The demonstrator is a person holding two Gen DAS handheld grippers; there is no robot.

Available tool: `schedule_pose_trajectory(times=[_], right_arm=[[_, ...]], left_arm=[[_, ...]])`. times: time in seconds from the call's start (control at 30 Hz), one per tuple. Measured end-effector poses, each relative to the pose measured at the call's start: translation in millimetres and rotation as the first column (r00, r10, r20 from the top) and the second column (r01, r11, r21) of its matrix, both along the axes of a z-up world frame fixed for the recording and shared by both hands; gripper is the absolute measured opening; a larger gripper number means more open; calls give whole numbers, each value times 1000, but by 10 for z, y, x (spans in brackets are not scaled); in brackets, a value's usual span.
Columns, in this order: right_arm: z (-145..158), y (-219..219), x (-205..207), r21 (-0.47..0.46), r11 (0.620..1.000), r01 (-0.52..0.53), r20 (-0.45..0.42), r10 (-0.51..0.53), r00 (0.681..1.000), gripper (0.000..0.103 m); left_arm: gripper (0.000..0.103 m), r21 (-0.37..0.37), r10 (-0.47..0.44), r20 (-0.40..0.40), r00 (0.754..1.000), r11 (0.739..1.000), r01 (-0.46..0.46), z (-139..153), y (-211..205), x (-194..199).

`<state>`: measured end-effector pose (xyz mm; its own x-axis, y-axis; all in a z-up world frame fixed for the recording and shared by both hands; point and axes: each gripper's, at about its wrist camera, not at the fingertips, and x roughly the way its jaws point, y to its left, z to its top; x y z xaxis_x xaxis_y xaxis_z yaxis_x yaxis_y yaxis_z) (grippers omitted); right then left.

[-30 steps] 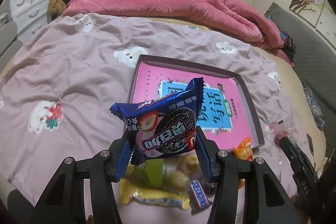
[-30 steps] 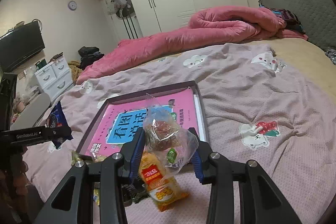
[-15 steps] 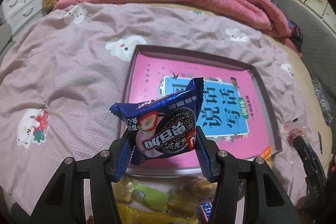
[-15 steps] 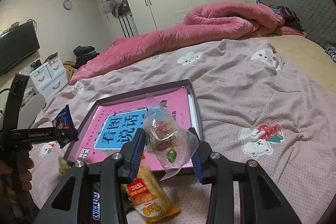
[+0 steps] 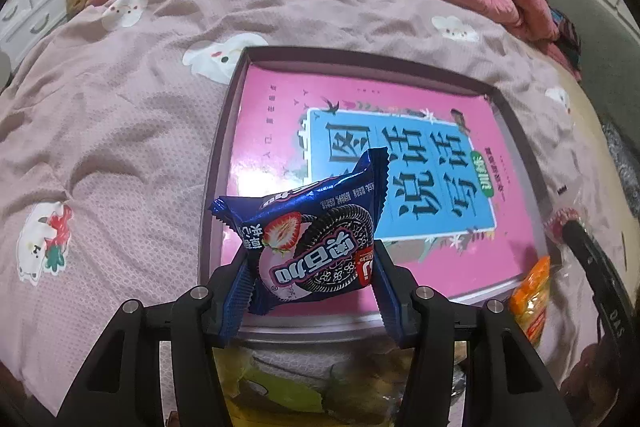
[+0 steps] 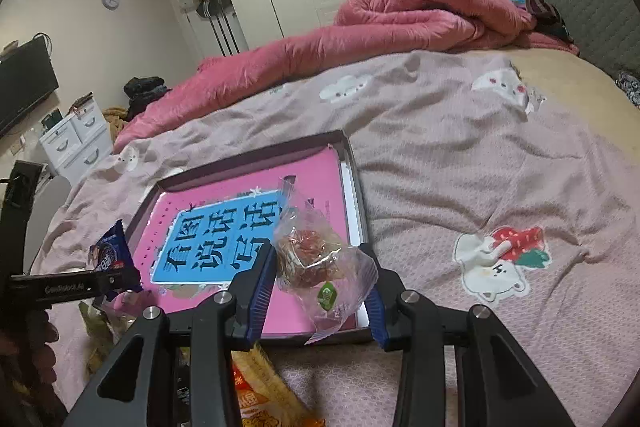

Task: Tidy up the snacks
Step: 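Carry the cookie pack and candy bag over the tray with both grippers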

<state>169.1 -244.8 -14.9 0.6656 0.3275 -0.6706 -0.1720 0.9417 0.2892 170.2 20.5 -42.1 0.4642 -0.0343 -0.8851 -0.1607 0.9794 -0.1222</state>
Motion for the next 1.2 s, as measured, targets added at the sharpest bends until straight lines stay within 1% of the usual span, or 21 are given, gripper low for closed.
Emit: schedule_pose_trajectory(times=[0.1,0.37,0.5,0.83,1.03,1.2], right_arm=[[-61,40,45,-10,1000,-9,-26,9,1000,42],[-87,58,56,19,999,-30,-51,31,998,42],[-124,75,62,10,1000,-29,-73,29,997,42],[-120,29,53,4,1000,-5,-77,5,997,42],[-56,-13,-21,10,1000,4,-53,-3,999,43],[-20,-31,-63,7,1000,4,-43,-4,999,44]], left_arm=[[57,-10,-2,-14,1000,1000,1,-48,2,-2],[59,-23,-2,-35,999,1000,1,-88,-2,20],[59,-23,-1,-42,999,1000,0,-109,-4,16],[60,-32,4,-52,999,999,-6,-125,21,16],[61,-34,11,-57,998,999,-13,-127,41,19],[62,-31,41,-54,998,999,-43,-116,95,3]])
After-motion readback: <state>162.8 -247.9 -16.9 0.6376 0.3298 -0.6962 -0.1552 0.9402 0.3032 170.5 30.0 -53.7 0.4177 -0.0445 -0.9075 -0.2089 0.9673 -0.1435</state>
